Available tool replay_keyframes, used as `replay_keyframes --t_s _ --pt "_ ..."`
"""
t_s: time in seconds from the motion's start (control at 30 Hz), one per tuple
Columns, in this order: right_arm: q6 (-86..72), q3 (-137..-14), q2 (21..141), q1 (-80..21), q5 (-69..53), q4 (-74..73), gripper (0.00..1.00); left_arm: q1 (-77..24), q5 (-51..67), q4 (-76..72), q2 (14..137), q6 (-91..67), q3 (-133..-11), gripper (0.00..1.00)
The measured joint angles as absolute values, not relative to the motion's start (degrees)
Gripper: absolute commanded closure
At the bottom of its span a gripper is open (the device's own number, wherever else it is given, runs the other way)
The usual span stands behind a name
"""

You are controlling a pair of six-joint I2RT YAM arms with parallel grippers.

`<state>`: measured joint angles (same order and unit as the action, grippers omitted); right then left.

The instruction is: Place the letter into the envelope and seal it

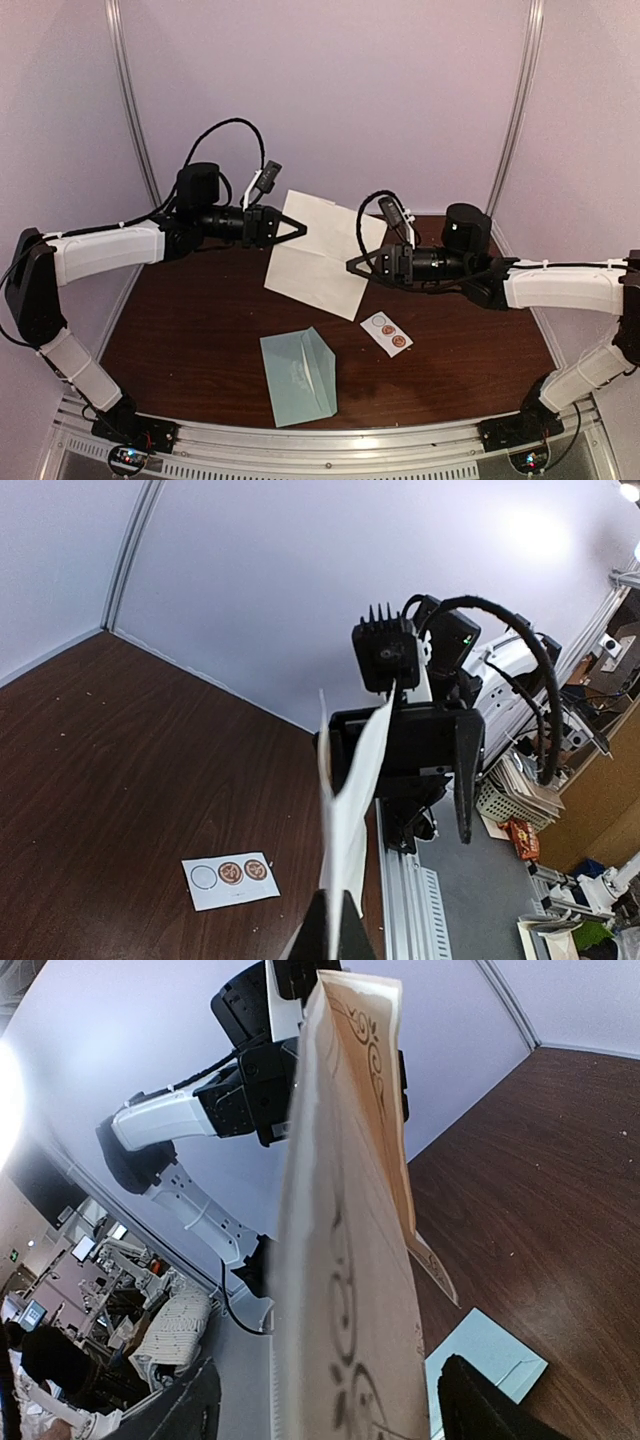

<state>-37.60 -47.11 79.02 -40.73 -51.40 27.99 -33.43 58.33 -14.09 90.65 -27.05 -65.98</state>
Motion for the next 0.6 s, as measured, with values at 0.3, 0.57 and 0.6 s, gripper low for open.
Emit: replay_keyframes --t_s 0.3,0.57,0.6 --pt "-39.48 -47.29 81.14 -41.45 -49.23 31.64 0.89 -33.43 59.42 -15.05 90.65 -27.59 -65.98 1.00" --pt "-39.64 -47.31 81.17 -41.45 -48.40 32.32 1.00 -33.43 60.07 -15.25 90.65 -27.92 -65.98 0.82" --pt "-39.68 -47.31 81.17 -41.43 -48.40 32.47 1.00 -33.43 60.12 -15.27 90.65 -27.94 -65.98 0.80"
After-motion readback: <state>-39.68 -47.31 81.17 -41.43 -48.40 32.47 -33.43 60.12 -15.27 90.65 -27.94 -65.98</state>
